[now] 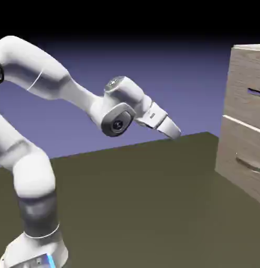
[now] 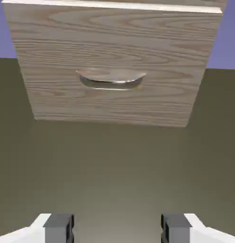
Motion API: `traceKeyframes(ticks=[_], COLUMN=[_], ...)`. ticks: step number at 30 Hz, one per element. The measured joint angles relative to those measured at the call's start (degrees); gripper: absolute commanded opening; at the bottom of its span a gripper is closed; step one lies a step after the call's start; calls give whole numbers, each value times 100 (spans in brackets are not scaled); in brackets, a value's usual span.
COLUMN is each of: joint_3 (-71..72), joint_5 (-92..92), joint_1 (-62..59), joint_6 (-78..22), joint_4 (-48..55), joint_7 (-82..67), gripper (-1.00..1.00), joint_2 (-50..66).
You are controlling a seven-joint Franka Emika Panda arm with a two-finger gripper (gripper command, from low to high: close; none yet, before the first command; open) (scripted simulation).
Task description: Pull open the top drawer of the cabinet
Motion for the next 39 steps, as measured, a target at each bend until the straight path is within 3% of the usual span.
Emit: traceKeyframes(ticks=[39], joint_3=[-7236], joint_5=[-8832], joint_1=[8098], joint_6=[-642], joint_4=[4922], joint_7=[2181], gripper=[0], joint_2=[-452])
